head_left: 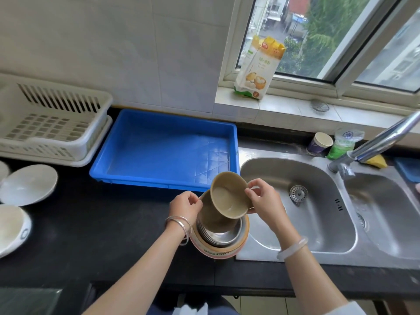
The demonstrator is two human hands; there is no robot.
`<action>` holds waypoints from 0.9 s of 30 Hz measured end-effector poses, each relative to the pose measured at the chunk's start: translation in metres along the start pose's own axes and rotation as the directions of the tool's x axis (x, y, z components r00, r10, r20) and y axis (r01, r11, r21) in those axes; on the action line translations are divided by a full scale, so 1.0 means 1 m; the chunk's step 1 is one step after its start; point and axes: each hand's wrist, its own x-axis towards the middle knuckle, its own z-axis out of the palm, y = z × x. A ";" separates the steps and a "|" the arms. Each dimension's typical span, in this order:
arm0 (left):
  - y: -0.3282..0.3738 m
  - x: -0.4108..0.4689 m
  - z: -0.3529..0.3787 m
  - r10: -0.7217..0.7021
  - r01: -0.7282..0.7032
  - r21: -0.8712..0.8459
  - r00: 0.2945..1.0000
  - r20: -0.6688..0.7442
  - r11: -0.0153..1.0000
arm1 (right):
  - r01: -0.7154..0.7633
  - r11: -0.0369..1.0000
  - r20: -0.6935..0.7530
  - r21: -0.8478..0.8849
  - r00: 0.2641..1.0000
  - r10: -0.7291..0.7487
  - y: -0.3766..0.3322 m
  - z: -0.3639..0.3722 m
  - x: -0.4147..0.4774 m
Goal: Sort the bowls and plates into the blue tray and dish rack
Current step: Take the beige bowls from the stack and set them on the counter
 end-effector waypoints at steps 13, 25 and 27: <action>-0.071 0.003 -0.115 -0.350 0.241 -0.439 0.918 -0.186 0.866 | 0.098 0.991 0.197 0.092 0.974 -0.115 -0.064 0.091 0.023; -0.185 -0.026 -0.201 -0.649 0.255 -0.694 0.653 -0.390 0.674 | 0.052 0.998 0.479 0.046 0.875 -0.068 -0.109 0.272 0.017; -0.200 -0.029 -0.210 -0.684 0.241 -0.726 0.608 -0.404 0.644 | 0.050 0.998 0.510 0.030 0.858 -0.058 -0.117 0.300 0.013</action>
